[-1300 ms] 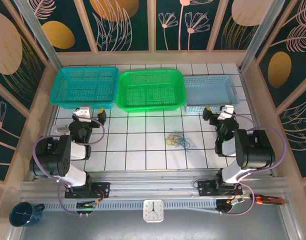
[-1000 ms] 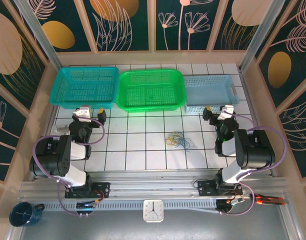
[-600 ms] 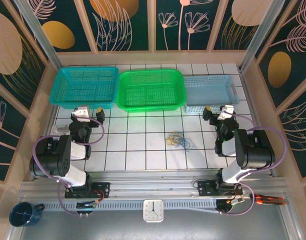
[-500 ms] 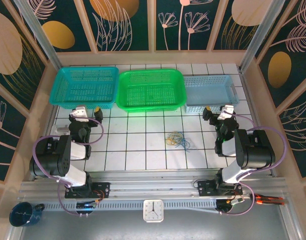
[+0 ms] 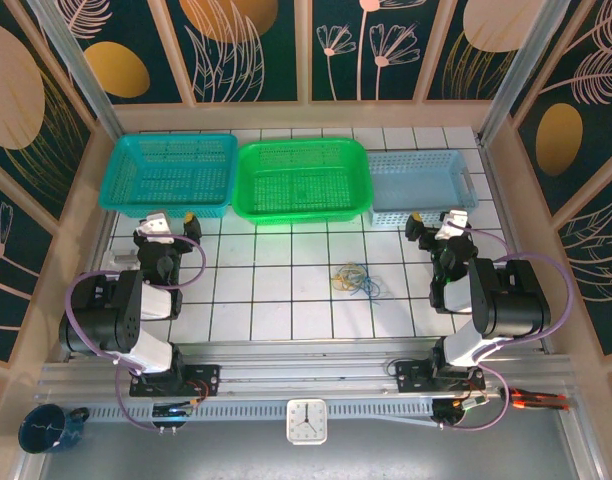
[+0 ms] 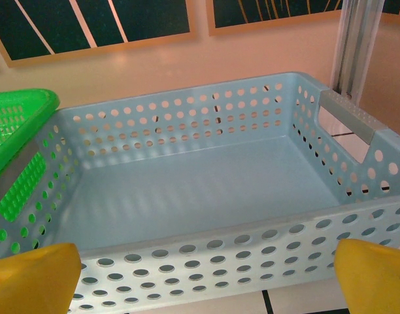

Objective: Untangle the cables

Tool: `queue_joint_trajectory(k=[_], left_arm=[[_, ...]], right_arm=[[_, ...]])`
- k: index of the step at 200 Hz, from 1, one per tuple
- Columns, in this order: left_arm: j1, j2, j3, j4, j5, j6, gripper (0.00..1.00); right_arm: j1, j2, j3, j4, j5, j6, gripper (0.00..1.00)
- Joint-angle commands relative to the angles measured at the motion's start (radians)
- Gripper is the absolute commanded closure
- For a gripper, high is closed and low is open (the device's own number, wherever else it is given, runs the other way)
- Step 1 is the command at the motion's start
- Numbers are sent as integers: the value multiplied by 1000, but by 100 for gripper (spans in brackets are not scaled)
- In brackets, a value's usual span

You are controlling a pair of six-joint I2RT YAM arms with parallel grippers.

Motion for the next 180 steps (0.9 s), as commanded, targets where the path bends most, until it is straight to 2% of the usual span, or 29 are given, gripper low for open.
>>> queue_joint_trajectory(k=[1,29,48,73,98,114,122,137,180], left_arm=[[-4,-3,1,43,-8,-12,1],[-5,-61,-4,-4,-37,-17,1],[-4,-117,-2,-56,-77,-31,1],[-3,-188,30,-167,-97,-37,1],[-4,-274,57,-251,-107,-58,1],[-3,-335,80,-306,-102,-97,1],[-4,-363,97,-333,-96,-119,1],[-4,-400,139,-402,-59,-154,1],[-4,-463,289,-656,105,-282,1]], right_arm=[[-3,3,4,31,-6,10,1],[12,-124,-18,-31,34,3,1],[16,-247,5,-177,82,18,1],[15,-390,54,-379,159,133,1],[6,-474,165,-688,306,354,1],[-15,-494,277,-1003,459,611,1],[-39,-501,304,-1072,442,655,1],[-75,-526,319,-1097,327,660,1],[-19,-545,378,-1216,118,578,1]])
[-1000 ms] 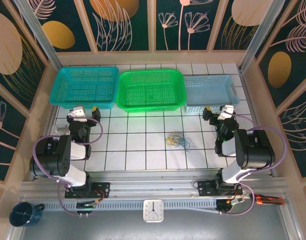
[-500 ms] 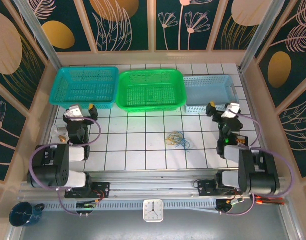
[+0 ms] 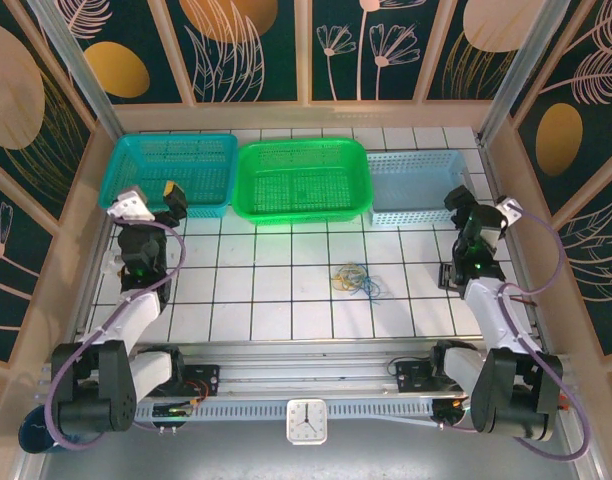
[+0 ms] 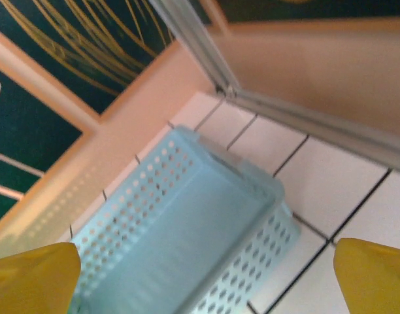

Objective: Untangle the cables

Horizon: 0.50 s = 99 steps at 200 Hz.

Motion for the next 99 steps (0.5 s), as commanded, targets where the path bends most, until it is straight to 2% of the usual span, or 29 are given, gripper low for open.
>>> queue_joint_trajectory(k=[1,19,28,43,68,99], left_arm=[[-4,-30,87,-184,123,-107,1],[-9,-38,133,-294,157,-140,1],[-17,-43,143,-334,168,-155,1],[-47,-50,157,-398,173,-170,1],[-160,-43,161,-475,151,-198,1],[-320,-6,115,-480,124,-318,1]], right_arm=[[45,-9,57,-162,-133,-4,1],[128,-9,70,-220,-194,-67,6],[169,-9,76,-252,-196,-92,10],[250,-9,83,-308,-196,-103,11],[358,3,70,-366,-246,-58,12],[483,45,53,-405,-266,28,14]])
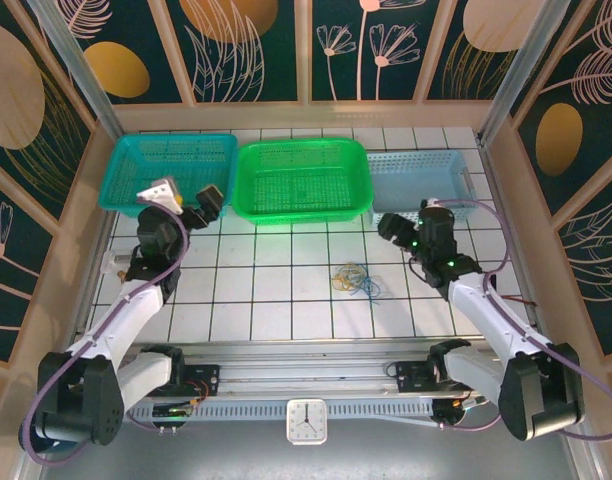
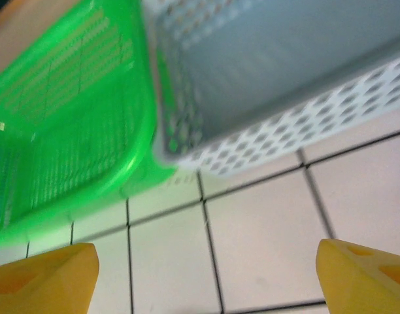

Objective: Untangle the cables

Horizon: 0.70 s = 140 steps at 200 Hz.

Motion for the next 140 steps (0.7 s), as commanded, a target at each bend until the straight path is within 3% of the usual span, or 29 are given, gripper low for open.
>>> queue_joint_trajectory(k=[1,25,52,93,140], left_arm=[[-111,26,-26,-52,-12,-113,1],[-258,84,-24,-50,-65,-164,1],[-350,153,3,-65,-99,-194,1],[-371,183,-6,-47,-117,-215,1],[-372,151,-22,-45,-143,-217,1]], right_arm=[[80,30,-3,-79,-34,71,14],[178,73,-4,-108,-3,120,15],[259,126,5,-143,24,165,17],[333,196,-14,-114,26,243,17],[362,356,55,64,-67,281,17]])
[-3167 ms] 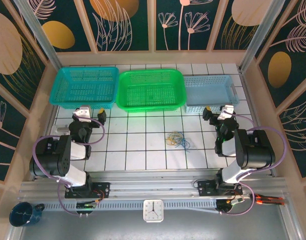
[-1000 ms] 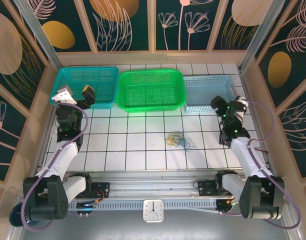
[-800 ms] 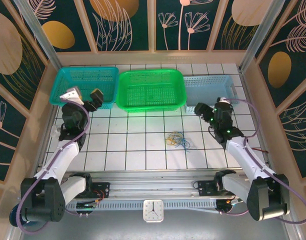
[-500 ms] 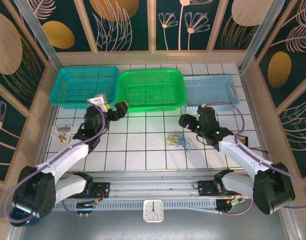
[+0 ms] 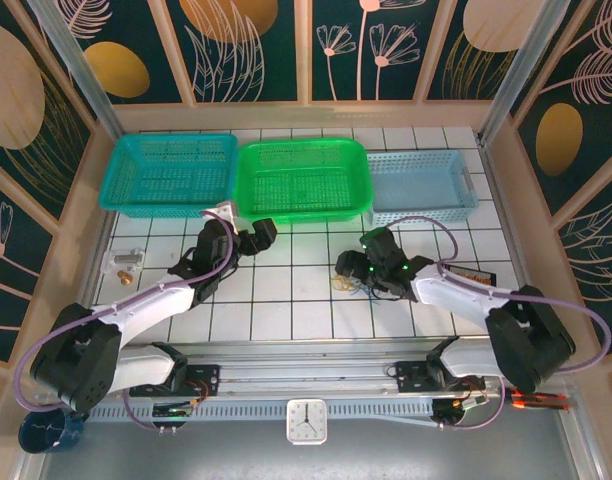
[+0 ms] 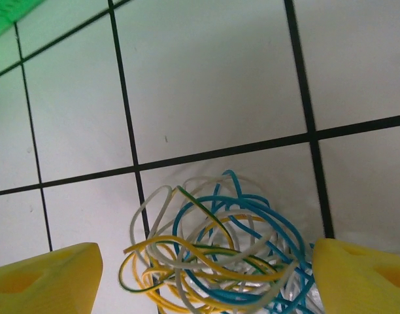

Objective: Untangle the cables

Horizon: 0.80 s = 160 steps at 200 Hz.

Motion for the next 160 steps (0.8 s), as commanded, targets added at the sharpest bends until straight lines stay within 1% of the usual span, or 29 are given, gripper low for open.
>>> queue_joint_trajectory(k=[1,16,42,49,69,90,127,146,160], left_arm=[[-4,-30,-9,12,-31,-17,1],[-4,-33,-13,13,-36,-24,1],[-3,-31,-22,22,-32,-39,1],[-4,-32,-26,21,-33,-43,1],[-3,-41,-38,18,-36,-46,1],[-3,-56,-56,18,-41,-48,1],[-4,-57,-65,16,-18,-50,1],[-5,-41,-54,8,8,-51,1],[-16,-22,-40,2,15,-51,1]], right_arm=[[17,88,57,125,-54,52,17],[34,179,127,201,-107,69,18],[86,323,282,275,-170,75,20],[98,350,319,288,-184,71,21],[117,377,374,302,-194,59,21],[101,333,359,279,-160,36,21],[54,161,261,171,-57,-30,21],[14,69,198,103,-15,-56,21],[-33,3,142,74,-20,-60,20]])
